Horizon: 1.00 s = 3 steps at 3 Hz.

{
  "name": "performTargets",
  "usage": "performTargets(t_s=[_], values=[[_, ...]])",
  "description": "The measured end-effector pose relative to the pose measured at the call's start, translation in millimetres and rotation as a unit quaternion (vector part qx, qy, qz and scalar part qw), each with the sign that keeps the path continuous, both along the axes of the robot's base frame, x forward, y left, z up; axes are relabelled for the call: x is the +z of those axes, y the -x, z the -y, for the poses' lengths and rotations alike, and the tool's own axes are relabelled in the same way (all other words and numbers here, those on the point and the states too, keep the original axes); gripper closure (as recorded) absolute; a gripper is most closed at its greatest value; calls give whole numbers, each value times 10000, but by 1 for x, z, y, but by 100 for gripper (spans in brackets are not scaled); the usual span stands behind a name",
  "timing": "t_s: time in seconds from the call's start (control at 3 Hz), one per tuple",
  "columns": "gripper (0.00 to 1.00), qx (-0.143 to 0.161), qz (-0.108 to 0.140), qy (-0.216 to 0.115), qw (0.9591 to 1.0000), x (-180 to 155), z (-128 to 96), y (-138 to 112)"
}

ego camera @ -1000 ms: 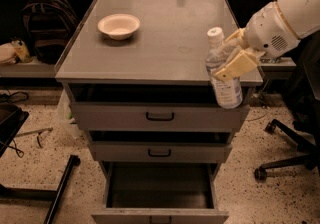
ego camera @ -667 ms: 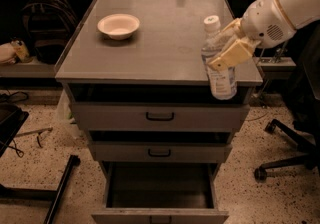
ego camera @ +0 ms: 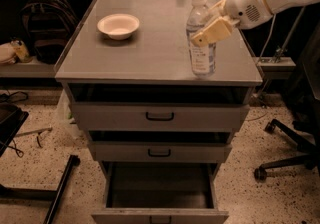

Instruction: Pick blue plastic bottle from bottom drawer and place on counter

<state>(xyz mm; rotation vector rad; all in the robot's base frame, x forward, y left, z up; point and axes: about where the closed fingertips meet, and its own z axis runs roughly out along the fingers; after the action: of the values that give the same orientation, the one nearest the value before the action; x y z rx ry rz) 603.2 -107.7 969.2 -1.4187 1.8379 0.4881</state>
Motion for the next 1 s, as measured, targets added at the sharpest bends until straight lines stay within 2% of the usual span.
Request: performTargets(t_s=[0.67, 1.0], values=[[100, -203, 130, -638, 9977, -7, -16, -56], [100, -255, 112, -857, 9959, -14, -21, -72]])
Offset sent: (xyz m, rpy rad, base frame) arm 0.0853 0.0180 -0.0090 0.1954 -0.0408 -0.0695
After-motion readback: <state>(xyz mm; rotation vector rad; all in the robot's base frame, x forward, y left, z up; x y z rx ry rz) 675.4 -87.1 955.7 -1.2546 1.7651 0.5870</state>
